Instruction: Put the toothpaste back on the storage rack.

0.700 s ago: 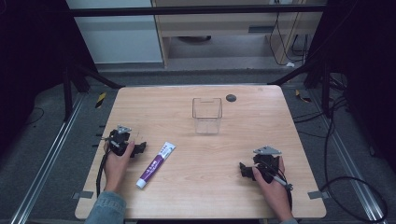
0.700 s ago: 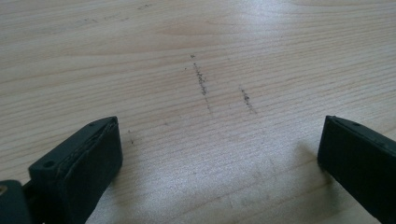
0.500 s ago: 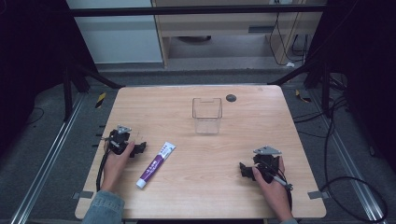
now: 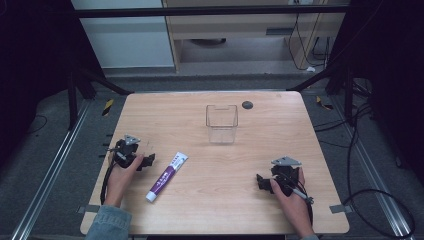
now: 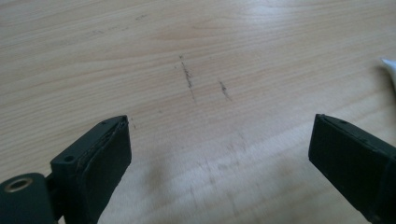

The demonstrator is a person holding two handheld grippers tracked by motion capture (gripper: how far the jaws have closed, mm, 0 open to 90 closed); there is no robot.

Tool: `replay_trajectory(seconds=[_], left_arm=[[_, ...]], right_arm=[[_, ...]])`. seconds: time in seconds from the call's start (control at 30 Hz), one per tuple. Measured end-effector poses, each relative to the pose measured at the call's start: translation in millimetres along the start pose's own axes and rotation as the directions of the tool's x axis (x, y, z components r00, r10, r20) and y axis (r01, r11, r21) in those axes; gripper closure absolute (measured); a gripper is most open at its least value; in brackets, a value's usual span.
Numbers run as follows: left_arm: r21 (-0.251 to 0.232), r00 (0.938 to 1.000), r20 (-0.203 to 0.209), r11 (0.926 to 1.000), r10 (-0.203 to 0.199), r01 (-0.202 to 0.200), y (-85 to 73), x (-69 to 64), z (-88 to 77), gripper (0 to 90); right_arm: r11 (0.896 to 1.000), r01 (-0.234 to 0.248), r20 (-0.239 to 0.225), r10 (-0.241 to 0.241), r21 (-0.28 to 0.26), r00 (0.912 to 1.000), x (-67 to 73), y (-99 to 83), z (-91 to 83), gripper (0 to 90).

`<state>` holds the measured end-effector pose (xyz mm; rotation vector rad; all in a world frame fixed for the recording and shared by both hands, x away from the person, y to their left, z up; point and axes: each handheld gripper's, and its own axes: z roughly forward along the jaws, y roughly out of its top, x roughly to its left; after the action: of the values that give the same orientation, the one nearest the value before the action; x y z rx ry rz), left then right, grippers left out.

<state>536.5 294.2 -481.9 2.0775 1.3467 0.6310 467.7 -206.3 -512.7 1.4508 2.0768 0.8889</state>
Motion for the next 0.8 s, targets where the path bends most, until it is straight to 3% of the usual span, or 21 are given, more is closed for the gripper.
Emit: replay_trajectory(seconds=[0.27,0.37,0.57,0.8], left_arm=[[0.04,0.9995,0.019,0.9989,0.025,-0.025,5.7,-11.1,-15.3,7.9],[0.031,0.999,0.014,0.9986,0.043,-0.044,10.6,-18.1,-23.3,8.8],[0.027,0.9982,0.045,0.9988,0.04,-0.041,15.9,-29.1,-29.1,8.3],[-0.004,0.9936,0.071,0.9961,0.088,-0.088,25.9,-50.9,-36.2,8.6]], right_arm=[[1.0,0.0,0.0,0.0,0.0,1.0,0.0,0.0,0.0,0.3],[1.0,-0.001,0.0,0.001,0.0,1.0,0.1,0.0,0.0,0.3],[1.0,-0.001,0.0,0.001,0.0,1.0,0.1,0.0,0.0,0.3],[1.0,-0.001,0.001,0.001,0.0,1.0,0.2,-0.2,-0.2,0.4]])
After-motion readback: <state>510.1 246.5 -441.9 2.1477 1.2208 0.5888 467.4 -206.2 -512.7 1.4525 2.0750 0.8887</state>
